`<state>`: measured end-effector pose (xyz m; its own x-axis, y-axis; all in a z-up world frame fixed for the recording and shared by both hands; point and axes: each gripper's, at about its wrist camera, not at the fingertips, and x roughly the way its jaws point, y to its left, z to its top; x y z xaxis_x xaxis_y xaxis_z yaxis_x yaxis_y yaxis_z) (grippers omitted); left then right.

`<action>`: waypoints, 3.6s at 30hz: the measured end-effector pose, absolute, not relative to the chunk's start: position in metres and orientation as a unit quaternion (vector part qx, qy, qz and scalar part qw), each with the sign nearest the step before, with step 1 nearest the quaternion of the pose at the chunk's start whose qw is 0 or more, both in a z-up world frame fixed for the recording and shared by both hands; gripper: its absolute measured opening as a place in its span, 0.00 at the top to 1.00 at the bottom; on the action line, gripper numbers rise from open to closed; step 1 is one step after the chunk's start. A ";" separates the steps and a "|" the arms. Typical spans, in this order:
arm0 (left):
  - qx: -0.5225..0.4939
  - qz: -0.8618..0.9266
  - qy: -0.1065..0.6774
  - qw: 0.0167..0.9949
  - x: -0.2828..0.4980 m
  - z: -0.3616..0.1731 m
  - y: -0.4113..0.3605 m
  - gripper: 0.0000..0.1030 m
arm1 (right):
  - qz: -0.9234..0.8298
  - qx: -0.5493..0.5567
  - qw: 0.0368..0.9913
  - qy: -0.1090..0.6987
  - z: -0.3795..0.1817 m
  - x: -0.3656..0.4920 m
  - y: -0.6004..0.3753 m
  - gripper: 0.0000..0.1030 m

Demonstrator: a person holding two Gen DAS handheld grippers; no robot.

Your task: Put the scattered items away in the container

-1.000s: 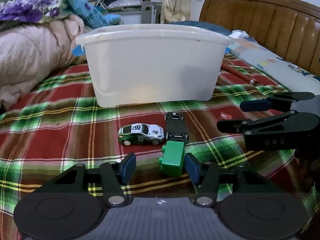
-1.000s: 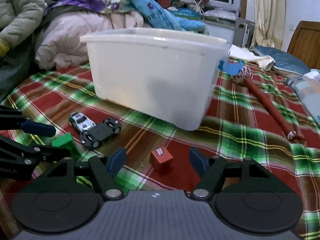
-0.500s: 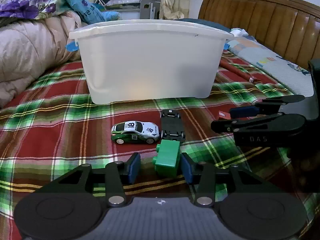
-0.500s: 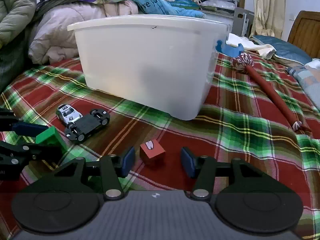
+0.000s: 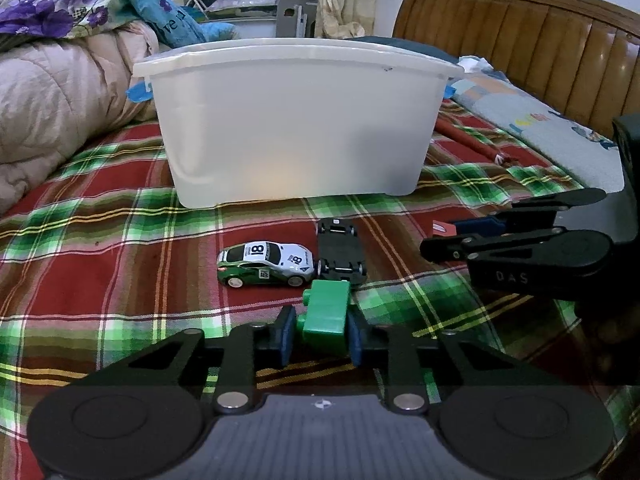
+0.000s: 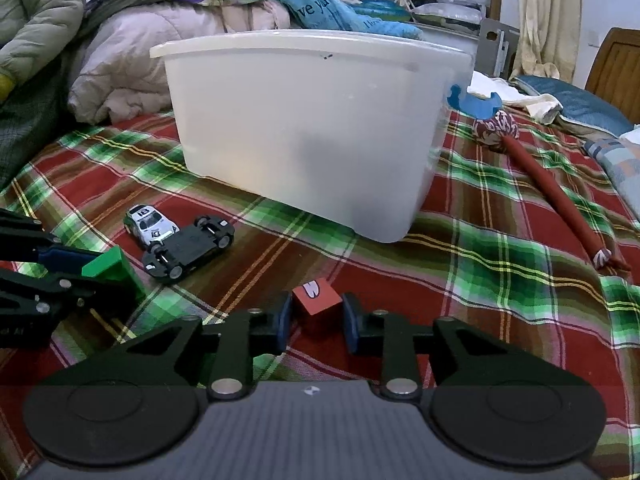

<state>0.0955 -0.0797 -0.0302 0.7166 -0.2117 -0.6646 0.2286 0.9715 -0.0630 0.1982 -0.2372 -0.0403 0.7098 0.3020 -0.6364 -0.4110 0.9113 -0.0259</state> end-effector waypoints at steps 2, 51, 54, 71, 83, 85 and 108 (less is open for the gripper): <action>0.012 -0.120 0.356 0.927 0.095 -0.030 -0.079 0.73 | 0.195 -0.084 0.922 0.325 -0.039 0.197 -0.236 0.71; 0.033 -0.123 0.295 0.947 0.097 0.041 -0.012 0.40 | 0.209 -0.079 0.953 0.204 0.102 0.229 -0.218 0.71; 0.001 -0.121 0.343 0.931 0.092 0.000 -0.008 0.40 | 0.216 -0.069 0.953 0.201 0.101 0.211 -0.217 0.71; 0.025 -0.132 0.341 0.930 0.112 -0.035 -0.015 0.68 | 0.240 -0.060 0.943 0.223 0.077 0.185 -0.205 0.71; -0.004 -0.150 0.349 0.925 0.121 -0.042 -0.010 0.61 | 0.242 -0.057 0.942 0.226 0.074 0.181 -0.206 0.71; -0.002 -0.155 0.347 0.925 0.122 -0.041 -0.011 0.72 | 0.244 -0.056 0.941 0.227 0.073 0.181 -0.205 0.71; 0.007 -0.137 0.267 0.954 0.209 0.137 -0.022 0.73 | 0.206 -0.084 0.947 0.231 0.116 0.271 -0.204 0.71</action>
